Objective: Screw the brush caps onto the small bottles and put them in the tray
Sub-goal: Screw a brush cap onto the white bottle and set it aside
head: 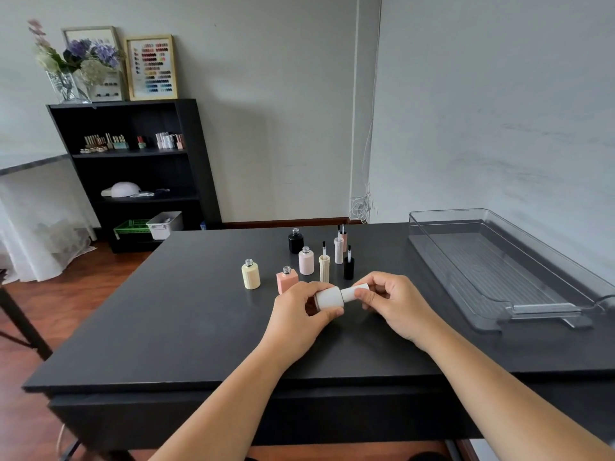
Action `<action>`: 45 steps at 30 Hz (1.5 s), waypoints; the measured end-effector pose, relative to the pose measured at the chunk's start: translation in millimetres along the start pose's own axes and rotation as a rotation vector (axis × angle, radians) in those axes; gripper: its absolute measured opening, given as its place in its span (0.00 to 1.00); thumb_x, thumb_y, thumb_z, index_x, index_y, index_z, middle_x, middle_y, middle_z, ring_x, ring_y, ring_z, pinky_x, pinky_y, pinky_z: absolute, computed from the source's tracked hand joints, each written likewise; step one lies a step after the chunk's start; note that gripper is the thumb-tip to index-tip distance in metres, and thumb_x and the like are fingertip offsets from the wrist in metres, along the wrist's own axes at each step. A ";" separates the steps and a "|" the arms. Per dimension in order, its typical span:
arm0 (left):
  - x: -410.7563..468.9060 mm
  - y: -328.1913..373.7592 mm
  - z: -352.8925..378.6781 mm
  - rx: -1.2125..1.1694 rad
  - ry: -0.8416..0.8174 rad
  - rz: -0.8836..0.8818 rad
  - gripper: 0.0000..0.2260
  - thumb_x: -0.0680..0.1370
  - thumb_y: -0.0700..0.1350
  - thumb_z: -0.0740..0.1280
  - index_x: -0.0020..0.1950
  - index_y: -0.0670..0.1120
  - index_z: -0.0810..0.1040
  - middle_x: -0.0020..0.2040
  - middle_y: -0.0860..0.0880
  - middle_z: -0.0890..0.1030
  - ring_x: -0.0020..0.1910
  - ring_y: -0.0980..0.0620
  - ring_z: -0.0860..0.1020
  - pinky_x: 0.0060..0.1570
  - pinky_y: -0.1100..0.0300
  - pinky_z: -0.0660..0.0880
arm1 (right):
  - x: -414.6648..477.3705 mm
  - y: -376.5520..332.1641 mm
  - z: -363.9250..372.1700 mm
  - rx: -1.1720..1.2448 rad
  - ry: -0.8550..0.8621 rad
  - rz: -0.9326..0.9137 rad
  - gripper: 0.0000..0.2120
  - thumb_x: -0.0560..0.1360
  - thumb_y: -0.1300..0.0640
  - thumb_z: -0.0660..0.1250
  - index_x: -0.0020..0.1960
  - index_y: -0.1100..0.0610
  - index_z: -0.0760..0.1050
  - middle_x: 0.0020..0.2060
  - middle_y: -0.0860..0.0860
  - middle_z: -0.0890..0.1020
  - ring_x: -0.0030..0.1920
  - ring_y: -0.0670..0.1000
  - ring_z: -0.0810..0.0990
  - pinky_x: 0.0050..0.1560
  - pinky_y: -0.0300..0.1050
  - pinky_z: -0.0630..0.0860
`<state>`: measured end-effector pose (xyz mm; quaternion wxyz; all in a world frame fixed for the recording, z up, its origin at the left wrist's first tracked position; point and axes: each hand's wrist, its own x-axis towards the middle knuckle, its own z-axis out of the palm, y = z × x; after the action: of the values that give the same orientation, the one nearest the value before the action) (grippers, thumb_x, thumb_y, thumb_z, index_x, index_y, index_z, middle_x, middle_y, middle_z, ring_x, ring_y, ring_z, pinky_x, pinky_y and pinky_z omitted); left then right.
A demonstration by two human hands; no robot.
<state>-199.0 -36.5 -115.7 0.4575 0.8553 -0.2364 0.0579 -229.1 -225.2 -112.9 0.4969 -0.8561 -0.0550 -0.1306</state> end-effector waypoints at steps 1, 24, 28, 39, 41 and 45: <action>-2.2 0.2 -1.1 0.006 0.007 0.023 0.19 0.71 0.49 0.73 0.60 0.54 0.76 0.52 0.55 0.78 0.51 0.57 0.75 0.51 0.67 0.72 | -0.2 -1.2 0.0 0.077 0.006 0.004 0.03 0.75 0.55 0.68 0.44 0.50 0.80 0.30 0.46 0.81 0.33 0.42 0.77 0.39 0.38 0.73; 45.5 -26.2 -20.7 0.073 0.131 -0.262 0.10 0.73 0.44 0.70 0.53 0.46 0.76 0.42 0.50 0.76 0.41 0.51 0.73 0.42 0.59 0.69 | 90.5 -8.1 -46.9 -0.198 0.473 0.119 0.06 0.73 0.54 0.69 0.40 0.55 0.76 0.33 0.46 0.77 0.37 0.48 0.74 0.33 0.36 0.64; 42.6 -29.8 -17.8 0.043 0.159 -0.242 0.09 0.73 0.45 0.70 0.51 0.49 0.76 0.41 0.55 0.73 0.39 0.55 0.73 0.41 0.60 0.70 | 102.4 7.1 -45.6 -0.217 0.487 0.165 0.08 0.74 0.55 0.68 0.47 0.60 0.79 0.38 0.50 0.78 0.42 0.50 0.74 0.34 0.37 0.63; 44.0 -37.9 -21.7 -0.010 0.205 -0.212 0.09 0.73 0.47 0.71 0.48 0.56 0.74 0.40 0.61 0.72 0.39 0.59 0.73 0.34 0.68 0.67 | 123.7 22.5 -43.8 -0.235 0.460 0.222 0.08 0.75 0.55 0.67 0.48 0.60 0.79 0.39 0.52 0.79 0.47 0.53 0.75 0.37 0.39 0.65; 43.1 -38.0 -20.2 -0.008 0.189 -0.196 0.09 0.72 0.47 0.72 0.48 0.58 0.74 0.40 0.62 0.73 0.40 0.60 0.73 0.35 0.69 0.67 | 123.3 22.2 -44.4 -0.287 0.456 0.229 0.11 0.75 0.54 0.66 0.53 0.60 0.78 0.46 0.55 0.80 0.51 0.54 0.75 0.45 0.41 0.67; 43.9 -36.8 -18.9 -0.019 0.175 -0.191 0.10 0.72 0.47 0.72 0.48 0.58 0.74 0.40 0.62 0.75 0.40 0.60 0.74 0.36 0.70 0.67 | 127.6 11.5 -49.1 -0.706 0.454 0.014 0.20 0.74 0.50 0.66 0.63 0.56 0.73 0.57 0.55 0.76 0.59 0.58 0.71 0.58 0.50 0.70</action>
<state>-141.2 -19.4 -118.7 0.4878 0.8613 -0.1135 0.0862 -112.3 -277.9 -63.8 0.1736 -0.9236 0.1099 -0.3237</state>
